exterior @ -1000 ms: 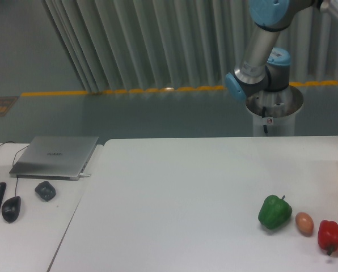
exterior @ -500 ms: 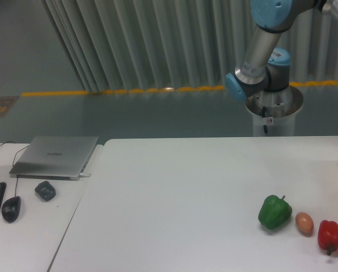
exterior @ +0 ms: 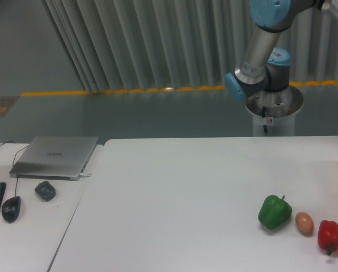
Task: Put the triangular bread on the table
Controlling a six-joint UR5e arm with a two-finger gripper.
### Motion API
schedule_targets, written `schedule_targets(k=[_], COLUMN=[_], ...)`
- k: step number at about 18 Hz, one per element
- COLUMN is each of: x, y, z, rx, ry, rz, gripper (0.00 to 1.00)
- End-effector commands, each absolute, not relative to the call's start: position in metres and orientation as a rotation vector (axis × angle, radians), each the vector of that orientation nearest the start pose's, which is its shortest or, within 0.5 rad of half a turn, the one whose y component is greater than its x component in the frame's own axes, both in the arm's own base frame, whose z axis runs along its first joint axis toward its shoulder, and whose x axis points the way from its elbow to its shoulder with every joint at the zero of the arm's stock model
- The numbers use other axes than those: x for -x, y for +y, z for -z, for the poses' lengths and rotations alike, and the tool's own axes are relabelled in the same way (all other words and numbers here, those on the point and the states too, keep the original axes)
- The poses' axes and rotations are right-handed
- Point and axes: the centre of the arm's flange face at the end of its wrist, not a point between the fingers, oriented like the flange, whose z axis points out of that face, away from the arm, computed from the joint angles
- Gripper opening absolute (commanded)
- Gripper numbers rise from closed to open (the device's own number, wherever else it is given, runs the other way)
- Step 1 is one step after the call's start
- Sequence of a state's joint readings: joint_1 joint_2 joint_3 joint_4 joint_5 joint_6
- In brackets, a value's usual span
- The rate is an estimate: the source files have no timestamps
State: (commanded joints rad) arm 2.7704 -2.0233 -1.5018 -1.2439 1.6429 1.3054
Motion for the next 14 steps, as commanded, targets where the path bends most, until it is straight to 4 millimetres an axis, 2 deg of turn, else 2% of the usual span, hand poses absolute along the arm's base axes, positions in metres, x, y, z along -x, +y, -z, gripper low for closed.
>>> schedule_targets(k=[7,9,14], x=[0.557,0.556,0.548], y=[0.353,0.355,0.363], z=[-0.346,-0.359,-0.385], rx=[3.208,3.142,2.971], ry=[0.171,0.148,-0.058], rz=[0.120,0.134,0.199], gripper=[0.00,0.00,0.00])
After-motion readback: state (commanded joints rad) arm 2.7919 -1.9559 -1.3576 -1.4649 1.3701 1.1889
